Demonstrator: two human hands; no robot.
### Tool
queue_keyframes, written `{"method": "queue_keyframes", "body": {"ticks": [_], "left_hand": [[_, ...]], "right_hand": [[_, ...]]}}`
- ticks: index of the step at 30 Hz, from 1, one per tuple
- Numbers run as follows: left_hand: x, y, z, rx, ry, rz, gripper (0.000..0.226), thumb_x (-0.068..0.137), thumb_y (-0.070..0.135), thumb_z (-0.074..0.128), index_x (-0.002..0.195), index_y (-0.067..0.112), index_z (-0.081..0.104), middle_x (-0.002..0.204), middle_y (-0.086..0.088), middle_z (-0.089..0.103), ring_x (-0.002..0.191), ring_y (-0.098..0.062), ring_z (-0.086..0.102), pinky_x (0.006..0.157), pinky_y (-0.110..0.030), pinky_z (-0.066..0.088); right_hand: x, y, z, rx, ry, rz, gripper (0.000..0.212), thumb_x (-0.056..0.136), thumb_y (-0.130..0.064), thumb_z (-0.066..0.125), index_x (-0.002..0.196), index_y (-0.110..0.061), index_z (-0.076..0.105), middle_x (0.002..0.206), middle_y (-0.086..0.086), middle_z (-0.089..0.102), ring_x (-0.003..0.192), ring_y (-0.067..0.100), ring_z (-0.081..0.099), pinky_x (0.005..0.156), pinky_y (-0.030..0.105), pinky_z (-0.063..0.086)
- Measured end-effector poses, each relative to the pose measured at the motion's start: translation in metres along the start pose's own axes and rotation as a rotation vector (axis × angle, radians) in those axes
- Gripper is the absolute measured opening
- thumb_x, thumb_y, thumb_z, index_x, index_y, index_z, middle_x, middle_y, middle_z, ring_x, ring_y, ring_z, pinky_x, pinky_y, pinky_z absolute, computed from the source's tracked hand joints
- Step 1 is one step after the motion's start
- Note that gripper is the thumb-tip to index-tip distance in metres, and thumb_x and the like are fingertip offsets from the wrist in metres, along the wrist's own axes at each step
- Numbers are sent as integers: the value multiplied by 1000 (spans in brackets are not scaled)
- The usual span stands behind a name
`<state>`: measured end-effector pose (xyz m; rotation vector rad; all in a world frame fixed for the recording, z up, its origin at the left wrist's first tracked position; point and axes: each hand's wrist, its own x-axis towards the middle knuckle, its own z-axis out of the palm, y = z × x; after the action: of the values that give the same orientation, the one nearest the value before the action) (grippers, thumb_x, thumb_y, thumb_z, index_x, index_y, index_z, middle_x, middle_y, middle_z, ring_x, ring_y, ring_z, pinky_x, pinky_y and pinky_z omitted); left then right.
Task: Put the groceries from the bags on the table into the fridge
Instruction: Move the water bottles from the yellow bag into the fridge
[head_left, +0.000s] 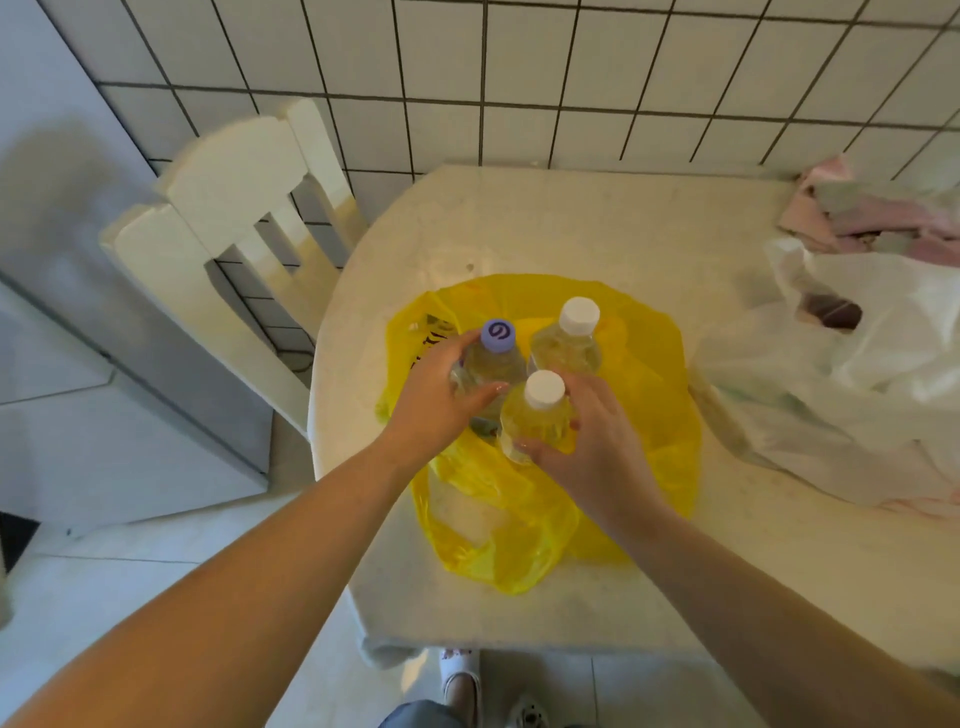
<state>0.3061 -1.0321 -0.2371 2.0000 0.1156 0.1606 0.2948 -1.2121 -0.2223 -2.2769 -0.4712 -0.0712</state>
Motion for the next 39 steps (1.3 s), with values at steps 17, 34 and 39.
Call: {"method": "queue_keyframes", "body": {"ticks": [17,34,39], "left_hand": [[-2,-1,3,-21,109,8,49,77,22,76,113,37,47,108,24,56,104,0,53,89,-28,48],[-161,116,-89,-76,584,79,40,83,21,69,110,46,52,107,21,62,97,9,57,80,-11,47],[-258,109,-101,-73,715,-29,41,83,16,67,102,47,50,98,24,60,88,17,56,66,-3,45]], "right_hand": [[-11,2,-1,136,84,168,72,61,-28,86,124,-26,50,114,-9,51,105,10,51,81,41,52],[-25,-112,-88,454,-160,-245,60,64,-10,83,103,-41,48,101,-28,56,95,-18,53,62,6,45],[-65,-152,-59,435,-348,-374,57,64,-18,83,101,-45,48,105,-24,59,99,-7,57,80,17,49]]}}
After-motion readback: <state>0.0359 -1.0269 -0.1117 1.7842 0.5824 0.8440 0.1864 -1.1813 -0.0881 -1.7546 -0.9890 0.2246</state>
